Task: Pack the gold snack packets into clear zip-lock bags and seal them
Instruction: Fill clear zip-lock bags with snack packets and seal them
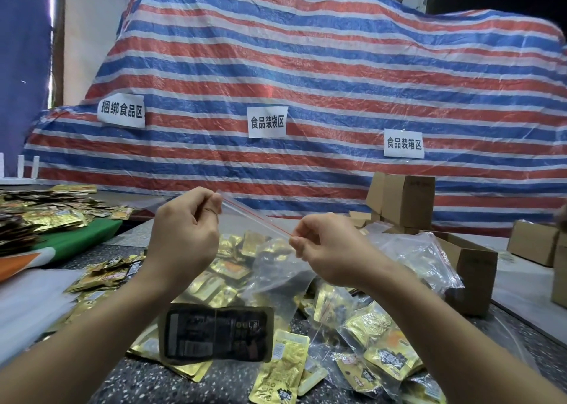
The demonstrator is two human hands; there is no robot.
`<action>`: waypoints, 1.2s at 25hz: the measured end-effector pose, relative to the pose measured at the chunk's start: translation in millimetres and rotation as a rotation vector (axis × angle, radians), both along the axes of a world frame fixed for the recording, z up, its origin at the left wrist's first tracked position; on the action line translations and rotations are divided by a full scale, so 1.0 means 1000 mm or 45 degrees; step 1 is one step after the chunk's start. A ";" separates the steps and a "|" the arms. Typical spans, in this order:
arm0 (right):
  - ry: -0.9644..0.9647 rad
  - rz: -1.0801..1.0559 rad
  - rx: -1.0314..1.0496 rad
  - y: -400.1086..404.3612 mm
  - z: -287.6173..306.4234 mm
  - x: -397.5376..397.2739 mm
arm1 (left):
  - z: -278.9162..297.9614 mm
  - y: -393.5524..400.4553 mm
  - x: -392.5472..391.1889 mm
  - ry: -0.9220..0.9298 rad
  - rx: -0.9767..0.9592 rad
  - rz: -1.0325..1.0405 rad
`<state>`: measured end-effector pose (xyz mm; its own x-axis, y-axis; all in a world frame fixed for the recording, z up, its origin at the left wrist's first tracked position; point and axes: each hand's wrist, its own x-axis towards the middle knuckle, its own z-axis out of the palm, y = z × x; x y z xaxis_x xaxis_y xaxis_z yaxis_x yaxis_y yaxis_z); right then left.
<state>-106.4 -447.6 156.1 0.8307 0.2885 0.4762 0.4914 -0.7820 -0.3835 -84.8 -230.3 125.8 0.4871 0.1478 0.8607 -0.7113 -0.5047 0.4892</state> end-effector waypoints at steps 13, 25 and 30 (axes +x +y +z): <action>0.001 0.086 0.094 0.007 -0.005 0.008 | -0.001 0.002 -0.003 0.147 -0.135 -0.190; 0.029 0.103 0.075 0.004 -0.013 0.012 | -0.011 -0.003 -0.002 0.167 -0.233 -0.134; -0.123 0.109 -0.028 0.010 -0.020 0.013 | -0.016 -0.004 0.004 0.075 -0.345 -0.017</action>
<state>-93.2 -438.0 136.2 0.7533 0.3676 0.5454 0.5903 -0.7436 -0.3141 -80.9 -234.0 110.2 0.5385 0.3622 0.7608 -0.6832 -0.3407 0.6458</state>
